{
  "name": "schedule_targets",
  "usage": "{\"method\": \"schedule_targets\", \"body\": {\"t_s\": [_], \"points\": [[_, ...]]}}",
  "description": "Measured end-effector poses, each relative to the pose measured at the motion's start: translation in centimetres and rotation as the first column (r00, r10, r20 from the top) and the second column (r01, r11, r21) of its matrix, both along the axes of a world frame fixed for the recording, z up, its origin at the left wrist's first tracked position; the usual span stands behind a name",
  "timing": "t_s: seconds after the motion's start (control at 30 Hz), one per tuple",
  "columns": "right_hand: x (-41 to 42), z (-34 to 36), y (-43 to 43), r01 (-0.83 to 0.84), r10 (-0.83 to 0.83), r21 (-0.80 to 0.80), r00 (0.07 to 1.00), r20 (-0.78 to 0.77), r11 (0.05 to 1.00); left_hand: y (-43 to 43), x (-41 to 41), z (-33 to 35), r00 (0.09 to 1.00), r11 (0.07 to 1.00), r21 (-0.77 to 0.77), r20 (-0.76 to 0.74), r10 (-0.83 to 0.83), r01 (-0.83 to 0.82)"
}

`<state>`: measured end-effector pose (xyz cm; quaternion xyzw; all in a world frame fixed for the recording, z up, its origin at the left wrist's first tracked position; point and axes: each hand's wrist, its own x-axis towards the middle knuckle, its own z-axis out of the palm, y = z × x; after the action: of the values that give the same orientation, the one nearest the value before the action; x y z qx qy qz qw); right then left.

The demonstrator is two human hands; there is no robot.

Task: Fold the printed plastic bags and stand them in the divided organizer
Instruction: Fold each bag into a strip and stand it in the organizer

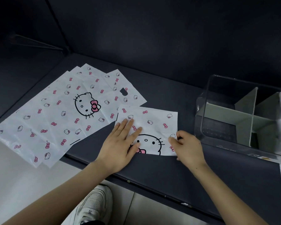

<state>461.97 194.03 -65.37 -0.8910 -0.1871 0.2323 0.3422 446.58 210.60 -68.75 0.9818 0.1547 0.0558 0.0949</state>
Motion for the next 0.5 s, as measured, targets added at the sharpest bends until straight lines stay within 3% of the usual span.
{"method": "schedule_targets", "body": {"t_s": [0.5], "points": [[0.84, -0.19, 0.25, 0.043, -0.041, 0.02, 0.994, -0.105, 0.999, 0.48, 0.41, -0.07, 0.997, 0.999, 0.03, -0.076, -0.021, 0.023]]}}
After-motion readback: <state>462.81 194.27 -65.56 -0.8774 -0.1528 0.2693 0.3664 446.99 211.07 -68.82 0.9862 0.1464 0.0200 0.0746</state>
